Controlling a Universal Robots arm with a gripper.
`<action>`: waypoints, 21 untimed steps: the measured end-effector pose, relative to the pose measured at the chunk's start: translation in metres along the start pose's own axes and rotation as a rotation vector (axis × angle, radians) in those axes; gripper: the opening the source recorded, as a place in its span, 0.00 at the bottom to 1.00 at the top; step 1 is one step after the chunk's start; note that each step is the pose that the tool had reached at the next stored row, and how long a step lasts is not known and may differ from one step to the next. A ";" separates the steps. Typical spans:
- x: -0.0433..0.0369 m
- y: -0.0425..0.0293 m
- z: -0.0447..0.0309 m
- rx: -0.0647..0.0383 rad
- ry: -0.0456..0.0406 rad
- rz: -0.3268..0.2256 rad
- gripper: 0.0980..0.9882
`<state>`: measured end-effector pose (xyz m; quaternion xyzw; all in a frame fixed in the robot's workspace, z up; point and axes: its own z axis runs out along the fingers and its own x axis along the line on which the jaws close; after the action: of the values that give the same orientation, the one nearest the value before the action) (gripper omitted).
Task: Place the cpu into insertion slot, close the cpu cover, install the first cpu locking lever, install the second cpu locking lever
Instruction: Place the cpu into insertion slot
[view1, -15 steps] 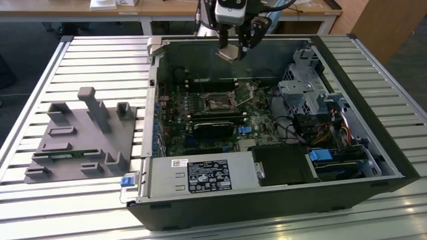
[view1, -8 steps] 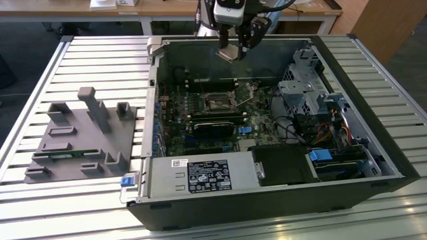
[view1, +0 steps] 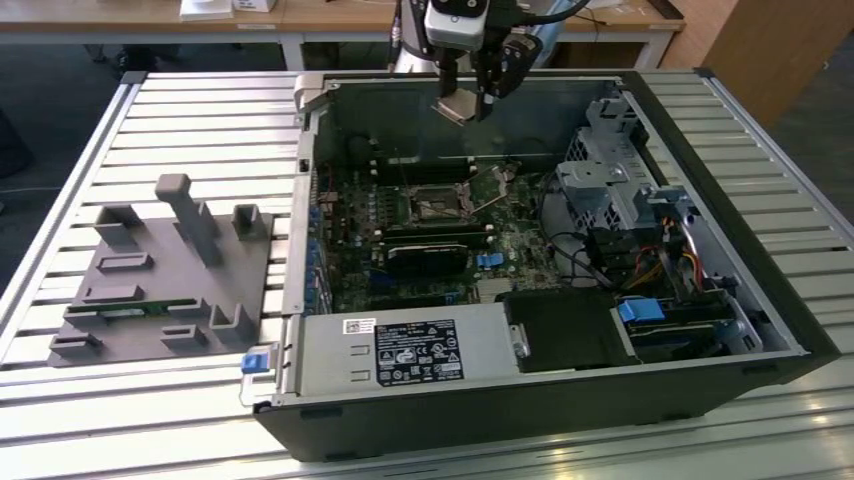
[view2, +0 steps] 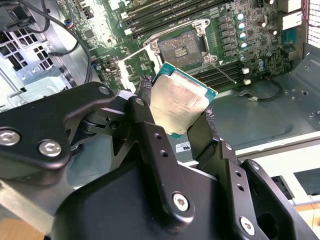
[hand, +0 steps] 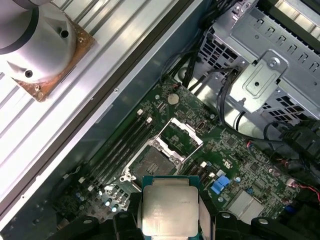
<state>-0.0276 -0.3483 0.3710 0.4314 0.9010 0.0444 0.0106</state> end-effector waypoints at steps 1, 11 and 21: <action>0.0000 0.0000 0.0000 0.000 -0.0002 0.003 0.49; 0.0000 0.0000 0.0003 -0.001 -0.0023 0.026 0.49; 0.0001 0.0000 0.0009 -0.001 -0.0058 0.064 0.49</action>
<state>-0.0276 -0.3482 0.3701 0.4604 0.8866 0.0441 0.0120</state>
